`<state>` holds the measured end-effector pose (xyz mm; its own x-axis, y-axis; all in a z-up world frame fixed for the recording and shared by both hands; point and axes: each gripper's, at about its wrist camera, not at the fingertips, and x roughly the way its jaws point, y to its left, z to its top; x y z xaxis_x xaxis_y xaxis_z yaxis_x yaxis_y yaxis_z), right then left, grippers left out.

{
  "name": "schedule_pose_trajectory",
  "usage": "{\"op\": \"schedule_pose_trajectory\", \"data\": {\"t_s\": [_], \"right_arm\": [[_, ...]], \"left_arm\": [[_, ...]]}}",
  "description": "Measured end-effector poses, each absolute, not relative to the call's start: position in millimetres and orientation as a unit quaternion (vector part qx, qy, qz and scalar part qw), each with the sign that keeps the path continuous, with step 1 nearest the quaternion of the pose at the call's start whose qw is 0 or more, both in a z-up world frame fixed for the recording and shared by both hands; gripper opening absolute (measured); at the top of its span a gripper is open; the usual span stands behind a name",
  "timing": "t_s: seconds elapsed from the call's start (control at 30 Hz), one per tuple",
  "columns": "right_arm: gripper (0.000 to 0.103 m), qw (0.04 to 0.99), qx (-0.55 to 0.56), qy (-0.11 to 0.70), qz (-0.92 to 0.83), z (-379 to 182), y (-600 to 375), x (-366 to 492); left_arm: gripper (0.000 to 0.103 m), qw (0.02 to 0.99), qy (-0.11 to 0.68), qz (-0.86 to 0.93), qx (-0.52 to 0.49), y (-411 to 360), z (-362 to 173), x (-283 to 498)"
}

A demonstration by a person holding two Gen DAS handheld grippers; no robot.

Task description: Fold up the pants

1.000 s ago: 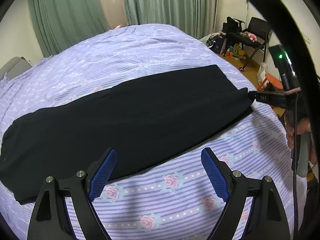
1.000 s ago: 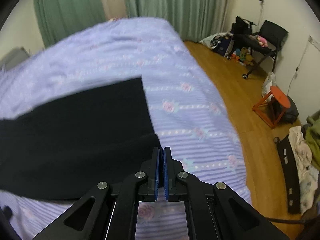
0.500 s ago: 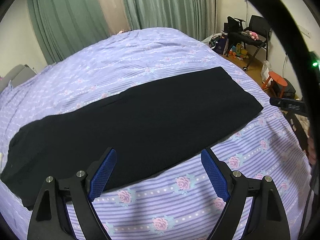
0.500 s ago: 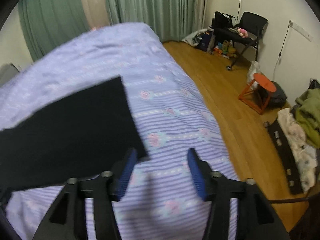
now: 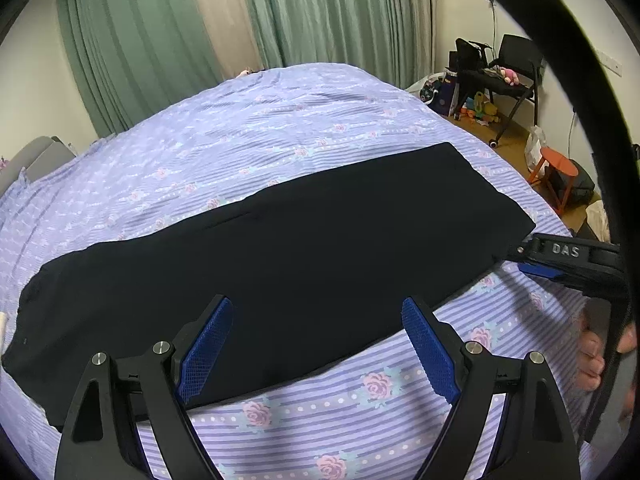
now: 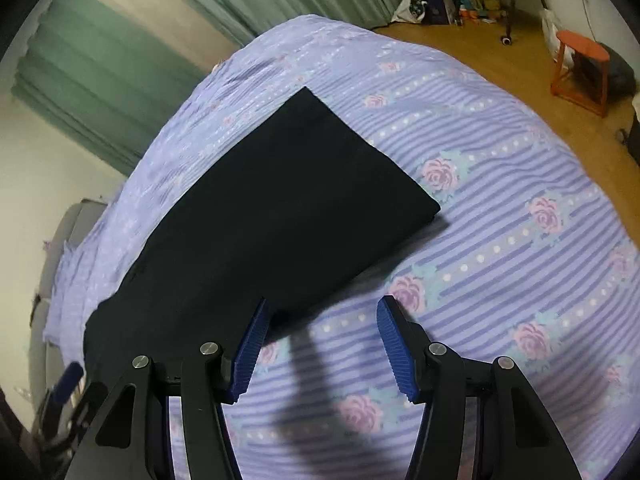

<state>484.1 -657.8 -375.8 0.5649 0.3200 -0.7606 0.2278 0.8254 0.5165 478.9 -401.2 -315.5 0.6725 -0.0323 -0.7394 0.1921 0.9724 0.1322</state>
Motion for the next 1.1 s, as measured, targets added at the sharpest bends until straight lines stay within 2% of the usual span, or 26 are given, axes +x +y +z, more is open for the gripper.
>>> {"op": "schedule_pose_trajectory", "data": {"t_s": [0.23, 0.43, 0.5, 0.6, 0.67, 0.87, 1.1], "right_arm": [[0.056, 0.843, 0.298, 0.447, 0.011, -380.7, -658.9, 504.3], [0.053, 0.834, 0.353, 0.424, -0.001, -385.9, -675.0, 519.0], [0.046, 0.830, 0.368, 0.419, -0.013, -386.6, -679.2, 521.4], [0.030, 0.818, 0.392, 0.420, -0.031, -386.9, -684.7, 526.8], [0.014, 0.814, 0.391, 0.428, -0.039, -380.7, -684.8, 530.1], [0.011, 0.863, 0.265, 0.429, -0.028, -301.7, -651.4, 538.2], [0.011, 0.918, 0.100, 0.384, 0.023, -199.4, -571.7, 550.3]], "left_arm": [[0.087, 0.910, 0.398, -0.069, 0.097, -405.2, -317.2, 485.3], [0.087, 0.913, 0.390, -0.071, 0.094, -407.2, -309.6, 484.1], [0.087, 0.912, 0.393, -0.070, 0.091, -408.2, -308.7, 482.9], [0.087, 0.910, 0.398, -0.068, 0.090, -408.8, -303.4, 479.3], [0.087, 0.909, 0.402, -0.063, 0.093, -408.4, -296.7, 475.9], [0.087, 0.903, 0.425, -0.013, 0.065, -381.0, -254.5, 462.2], [0.087, 0.899, 0.435, 0.041, -0.027, -290.8, -209.6, 444.9]]}}
